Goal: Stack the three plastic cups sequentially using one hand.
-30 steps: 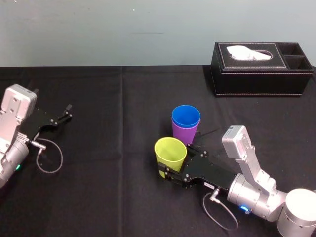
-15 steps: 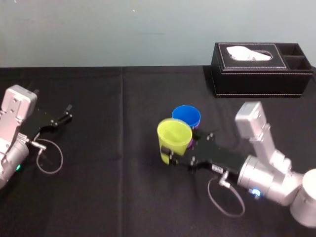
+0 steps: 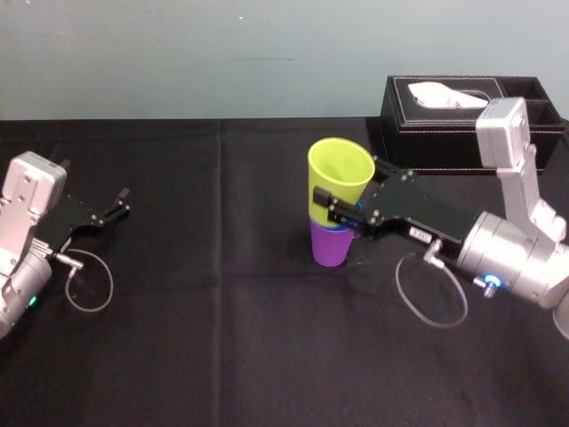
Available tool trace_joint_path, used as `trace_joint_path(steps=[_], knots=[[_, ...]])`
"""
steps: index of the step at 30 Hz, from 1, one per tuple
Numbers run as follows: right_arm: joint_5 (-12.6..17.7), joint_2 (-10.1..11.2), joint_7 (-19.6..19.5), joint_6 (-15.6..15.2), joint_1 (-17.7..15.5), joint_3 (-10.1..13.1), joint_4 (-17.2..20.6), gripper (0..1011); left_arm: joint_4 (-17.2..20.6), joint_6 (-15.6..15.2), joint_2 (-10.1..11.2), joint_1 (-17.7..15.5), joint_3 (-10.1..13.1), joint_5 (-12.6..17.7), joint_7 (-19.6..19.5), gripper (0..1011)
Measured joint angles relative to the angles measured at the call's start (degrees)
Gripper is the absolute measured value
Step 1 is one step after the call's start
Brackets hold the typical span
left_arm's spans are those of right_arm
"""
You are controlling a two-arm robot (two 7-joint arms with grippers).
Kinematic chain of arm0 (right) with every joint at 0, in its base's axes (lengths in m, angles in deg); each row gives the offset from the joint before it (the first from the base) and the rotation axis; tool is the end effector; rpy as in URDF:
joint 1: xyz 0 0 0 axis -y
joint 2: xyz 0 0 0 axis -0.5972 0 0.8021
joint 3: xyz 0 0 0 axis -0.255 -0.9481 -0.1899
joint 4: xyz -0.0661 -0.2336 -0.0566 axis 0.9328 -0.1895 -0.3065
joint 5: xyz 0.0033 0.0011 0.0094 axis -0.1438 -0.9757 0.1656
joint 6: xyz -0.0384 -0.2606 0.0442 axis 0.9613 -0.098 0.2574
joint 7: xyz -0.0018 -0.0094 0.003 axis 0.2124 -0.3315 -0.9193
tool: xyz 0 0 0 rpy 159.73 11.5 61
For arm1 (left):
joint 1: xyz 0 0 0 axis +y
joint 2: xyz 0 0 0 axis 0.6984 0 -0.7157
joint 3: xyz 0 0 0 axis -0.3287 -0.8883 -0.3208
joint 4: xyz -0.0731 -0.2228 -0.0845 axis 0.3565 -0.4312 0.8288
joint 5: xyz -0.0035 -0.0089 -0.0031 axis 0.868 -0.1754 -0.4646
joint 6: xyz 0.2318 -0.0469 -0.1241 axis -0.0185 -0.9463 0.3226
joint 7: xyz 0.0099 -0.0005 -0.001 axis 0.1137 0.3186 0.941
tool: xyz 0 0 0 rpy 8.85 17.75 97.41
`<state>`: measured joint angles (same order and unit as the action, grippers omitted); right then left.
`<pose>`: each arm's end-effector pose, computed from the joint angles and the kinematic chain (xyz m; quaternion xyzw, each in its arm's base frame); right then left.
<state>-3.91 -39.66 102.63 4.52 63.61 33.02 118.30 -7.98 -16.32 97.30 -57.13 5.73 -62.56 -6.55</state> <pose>0.3079 -0.0344 -0.1938 -0.0197 -0.0315 -0.3251 0.9449 0.3119 0.0704 -0.2613 0.1415 -0.1325 0.5799 0.7913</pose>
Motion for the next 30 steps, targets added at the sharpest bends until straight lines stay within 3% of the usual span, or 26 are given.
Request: trace_joint_path(steps=[12,30], knots=[[0.17,-0.48,-0.62,-0.39,5.5,-1.82,-6.26,731,0.0,0.0,0.0,0.0,0.0,0.0,0.0,1011],[-1.73,-2.2,-0.5,1.86,8.15,-3.96,-12.04,731,0.0,0.0,0.0,0.0,0.0,0.0,0.0,1011]])
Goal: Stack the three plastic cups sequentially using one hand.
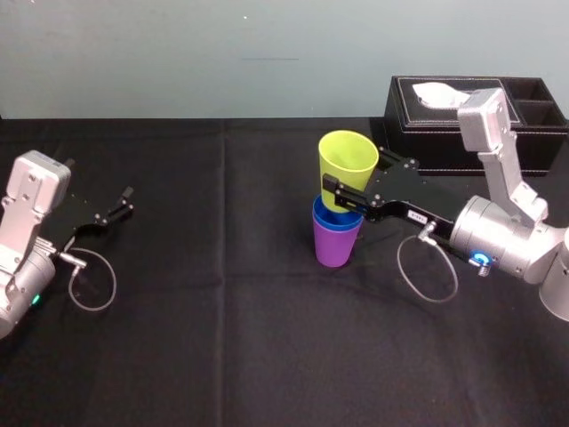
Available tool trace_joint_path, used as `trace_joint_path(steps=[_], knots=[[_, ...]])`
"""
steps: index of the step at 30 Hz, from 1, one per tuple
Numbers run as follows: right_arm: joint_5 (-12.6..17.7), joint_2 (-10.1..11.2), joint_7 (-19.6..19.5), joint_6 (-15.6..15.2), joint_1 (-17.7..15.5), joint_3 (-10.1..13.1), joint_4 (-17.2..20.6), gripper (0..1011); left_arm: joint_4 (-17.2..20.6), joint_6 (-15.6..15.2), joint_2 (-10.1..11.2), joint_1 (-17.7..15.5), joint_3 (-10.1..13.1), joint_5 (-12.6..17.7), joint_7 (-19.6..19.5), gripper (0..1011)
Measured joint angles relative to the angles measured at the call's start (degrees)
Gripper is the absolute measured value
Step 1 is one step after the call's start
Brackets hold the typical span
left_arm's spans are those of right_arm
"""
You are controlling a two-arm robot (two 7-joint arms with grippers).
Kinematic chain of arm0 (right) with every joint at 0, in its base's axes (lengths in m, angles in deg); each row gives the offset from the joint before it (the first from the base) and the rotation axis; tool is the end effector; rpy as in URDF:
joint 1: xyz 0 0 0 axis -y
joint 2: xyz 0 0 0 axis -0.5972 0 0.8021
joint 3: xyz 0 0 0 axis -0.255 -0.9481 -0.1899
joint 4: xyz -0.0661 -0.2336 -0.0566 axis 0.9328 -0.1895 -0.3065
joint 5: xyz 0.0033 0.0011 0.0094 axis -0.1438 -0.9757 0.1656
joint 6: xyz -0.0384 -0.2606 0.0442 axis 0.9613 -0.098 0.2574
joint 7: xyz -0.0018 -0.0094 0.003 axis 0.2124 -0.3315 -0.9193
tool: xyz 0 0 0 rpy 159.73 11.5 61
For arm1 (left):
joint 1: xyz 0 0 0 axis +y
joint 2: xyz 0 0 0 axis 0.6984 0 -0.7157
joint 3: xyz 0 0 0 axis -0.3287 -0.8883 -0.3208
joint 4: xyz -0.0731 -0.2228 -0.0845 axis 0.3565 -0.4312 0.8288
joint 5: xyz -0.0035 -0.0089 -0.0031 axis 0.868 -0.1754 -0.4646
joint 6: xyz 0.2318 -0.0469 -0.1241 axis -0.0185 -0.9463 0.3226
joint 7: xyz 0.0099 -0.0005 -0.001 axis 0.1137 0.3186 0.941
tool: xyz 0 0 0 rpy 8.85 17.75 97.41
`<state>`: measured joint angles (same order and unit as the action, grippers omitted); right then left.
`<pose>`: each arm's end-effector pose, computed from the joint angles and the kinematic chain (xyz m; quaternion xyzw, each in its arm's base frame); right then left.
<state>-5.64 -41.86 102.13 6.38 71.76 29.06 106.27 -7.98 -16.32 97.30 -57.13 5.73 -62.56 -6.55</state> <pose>0.3429 -0.0383 -0.2079 -0.0461 -0.0300 -0.3506 0.9349 0.3119 0.0704 -0.2613 0.1415 -0.1325 0.5799 0.7913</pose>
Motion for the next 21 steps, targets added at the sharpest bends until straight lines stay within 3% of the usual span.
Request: trace_joint_path(steps=[21], knots=[[-1.3,-1.78,1.54,1.56,1.33,-1.23,-5.47,731,0.0,0.0,0.0,0.0,0.0,0.0,0.0,1011]])
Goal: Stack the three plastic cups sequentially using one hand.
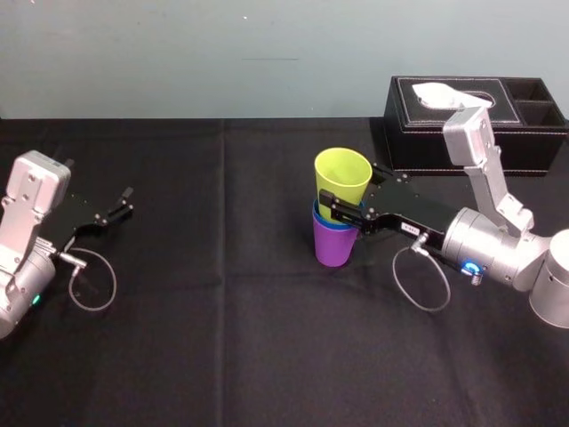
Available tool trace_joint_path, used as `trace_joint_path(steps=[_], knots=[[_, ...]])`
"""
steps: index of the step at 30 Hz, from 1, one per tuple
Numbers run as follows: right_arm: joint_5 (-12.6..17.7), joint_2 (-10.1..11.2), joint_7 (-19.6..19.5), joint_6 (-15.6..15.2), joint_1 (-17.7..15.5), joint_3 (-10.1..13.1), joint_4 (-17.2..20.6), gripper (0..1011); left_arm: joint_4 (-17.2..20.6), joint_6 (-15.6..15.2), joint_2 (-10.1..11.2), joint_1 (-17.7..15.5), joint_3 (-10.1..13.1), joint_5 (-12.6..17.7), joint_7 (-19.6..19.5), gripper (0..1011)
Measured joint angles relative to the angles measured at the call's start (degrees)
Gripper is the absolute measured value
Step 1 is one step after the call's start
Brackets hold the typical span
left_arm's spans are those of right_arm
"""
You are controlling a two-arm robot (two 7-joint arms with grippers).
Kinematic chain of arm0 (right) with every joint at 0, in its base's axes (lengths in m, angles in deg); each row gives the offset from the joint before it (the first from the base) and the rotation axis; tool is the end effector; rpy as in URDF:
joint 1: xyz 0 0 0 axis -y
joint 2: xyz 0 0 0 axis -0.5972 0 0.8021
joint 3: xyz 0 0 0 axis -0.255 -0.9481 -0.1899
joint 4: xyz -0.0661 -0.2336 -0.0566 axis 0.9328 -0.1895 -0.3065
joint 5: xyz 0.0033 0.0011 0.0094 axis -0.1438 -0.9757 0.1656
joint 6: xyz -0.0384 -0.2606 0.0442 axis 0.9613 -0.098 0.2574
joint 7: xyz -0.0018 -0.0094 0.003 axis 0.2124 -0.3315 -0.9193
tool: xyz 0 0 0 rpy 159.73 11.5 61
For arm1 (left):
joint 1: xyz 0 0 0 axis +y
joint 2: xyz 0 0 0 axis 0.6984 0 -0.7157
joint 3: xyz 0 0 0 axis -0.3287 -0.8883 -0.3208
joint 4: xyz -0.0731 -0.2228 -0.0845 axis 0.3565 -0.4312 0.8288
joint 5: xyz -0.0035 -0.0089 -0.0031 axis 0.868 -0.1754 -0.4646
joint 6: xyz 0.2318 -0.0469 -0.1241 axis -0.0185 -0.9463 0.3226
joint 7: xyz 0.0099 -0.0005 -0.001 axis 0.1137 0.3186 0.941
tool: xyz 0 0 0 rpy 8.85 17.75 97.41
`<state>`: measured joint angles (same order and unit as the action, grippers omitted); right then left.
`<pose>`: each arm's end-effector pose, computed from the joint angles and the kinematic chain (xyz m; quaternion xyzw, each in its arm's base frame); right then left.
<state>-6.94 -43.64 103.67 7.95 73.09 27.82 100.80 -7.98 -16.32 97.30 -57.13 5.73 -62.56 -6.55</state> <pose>0.3499 -0.0377 -0.2262 -0.0589 -0.0171 -0.3469 0.9359 0.3119 0.0704 -0.2613 0.1415 -0.1325 0.5799 0.7913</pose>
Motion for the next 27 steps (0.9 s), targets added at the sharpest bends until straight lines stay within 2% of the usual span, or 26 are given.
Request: trace_joint_path(steps=[16,27], knots=[[-0.14,-0.32,0.31,0.36,-0.02,-0.04,-0.8,733,0.0,0.0,0.0,0.0,0.0,0.0,0.0,1012],[-0.1,-0.27,0.28,0.31,-0.02,-0.03,-0.66,990,0.0,0.0,0.0,0.0,0.0,0.0,0.0,1011]])
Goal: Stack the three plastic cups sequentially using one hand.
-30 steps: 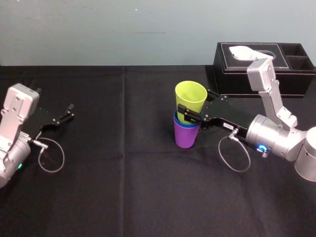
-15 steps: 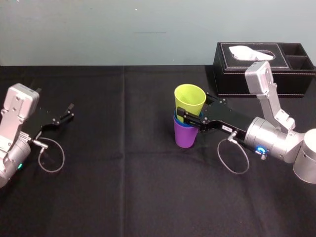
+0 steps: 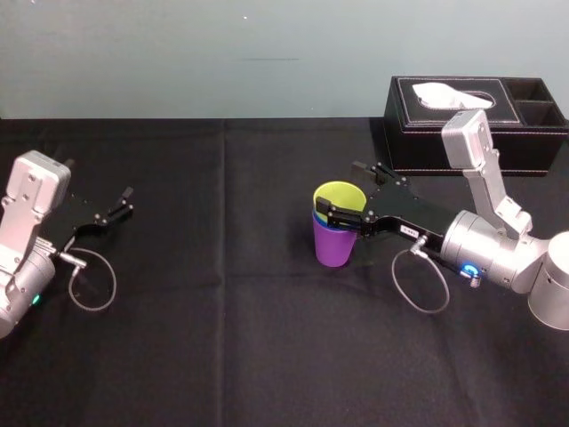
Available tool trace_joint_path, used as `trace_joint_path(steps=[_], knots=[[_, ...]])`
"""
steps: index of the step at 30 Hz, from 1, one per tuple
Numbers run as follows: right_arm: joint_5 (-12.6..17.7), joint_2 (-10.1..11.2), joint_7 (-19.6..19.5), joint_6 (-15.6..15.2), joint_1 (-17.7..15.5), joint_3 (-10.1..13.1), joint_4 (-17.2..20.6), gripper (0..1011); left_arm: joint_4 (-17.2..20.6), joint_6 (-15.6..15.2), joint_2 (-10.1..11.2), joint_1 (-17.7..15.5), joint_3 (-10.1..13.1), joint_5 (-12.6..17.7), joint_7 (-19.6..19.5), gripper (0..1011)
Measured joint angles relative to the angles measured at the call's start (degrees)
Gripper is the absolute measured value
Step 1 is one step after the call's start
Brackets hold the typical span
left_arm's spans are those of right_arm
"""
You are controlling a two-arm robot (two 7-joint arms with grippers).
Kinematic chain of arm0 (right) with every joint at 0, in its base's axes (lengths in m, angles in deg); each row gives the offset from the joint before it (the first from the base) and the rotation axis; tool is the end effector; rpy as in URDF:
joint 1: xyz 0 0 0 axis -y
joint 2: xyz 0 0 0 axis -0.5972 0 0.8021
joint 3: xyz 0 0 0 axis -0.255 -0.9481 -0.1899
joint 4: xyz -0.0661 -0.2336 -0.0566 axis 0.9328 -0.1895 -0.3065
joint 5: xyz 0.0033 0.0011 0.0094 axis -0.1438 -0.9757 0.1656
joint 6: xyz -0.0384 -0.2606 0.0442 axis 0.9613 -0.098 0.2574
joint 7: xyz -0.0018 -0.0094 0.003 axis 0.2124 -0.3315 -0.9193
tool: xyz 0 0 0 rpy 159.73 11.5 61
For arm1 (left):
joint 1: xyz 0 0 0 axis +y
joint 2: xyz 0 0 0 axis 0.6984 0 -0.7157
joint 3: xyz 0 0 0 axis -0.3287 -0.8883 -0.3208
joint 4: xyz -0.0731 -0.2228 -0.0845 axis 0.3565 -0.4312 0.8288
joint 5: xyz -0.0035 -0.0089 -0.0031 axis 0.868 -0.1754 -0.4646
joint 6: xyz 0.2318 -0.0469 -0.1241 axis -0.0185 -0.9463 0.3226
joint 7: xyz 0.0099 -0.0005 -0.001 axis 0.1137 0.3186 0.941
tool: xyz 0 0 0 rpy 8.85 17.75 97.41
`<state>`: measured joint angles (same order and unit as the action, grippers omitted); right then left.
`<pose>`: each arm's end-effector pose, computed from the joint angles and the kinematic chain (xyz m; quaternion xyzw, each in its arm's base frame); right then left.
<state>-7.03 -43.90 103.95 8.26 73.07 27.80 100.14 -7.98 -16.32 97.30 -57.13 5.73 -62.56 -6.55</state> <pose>0.3502 -0.0379 -0.2291 -0.0591 -0.0147 -0.3462 0.9362 0.3119 0.0704 -0.2613 0.1415 -0.1325 0.5799 0.7913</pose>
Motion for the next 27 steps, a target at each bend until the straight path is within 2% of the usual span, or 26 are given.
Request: trace_joint_path(steps=[9,18,25,27], knots=[[0.0,0.08,-0.09,-0.07,-0.08,0.05,0.21,1003,0.0,0.0,0.0,0.0,0.0,0.0,0.0,1011],[0.46,0.82,-3.63,0.5,-3.42,3.05,4.3,1002,0.0,0.0,0.0,0.0,0.0,0.0,0.0,1011],[-0.24,0.28,-10.8,0.98,-8.03,7.22,7.96,1002,0.0,0.0,0.0,0.0,0.0,0.0,0.0,1011],[-0.96,-0.4,-13.88,1.2,-9.83,8.7,8.81,1003,0.0,0.0,0.0,0.0,0.0,0.0,0.0,1011]])
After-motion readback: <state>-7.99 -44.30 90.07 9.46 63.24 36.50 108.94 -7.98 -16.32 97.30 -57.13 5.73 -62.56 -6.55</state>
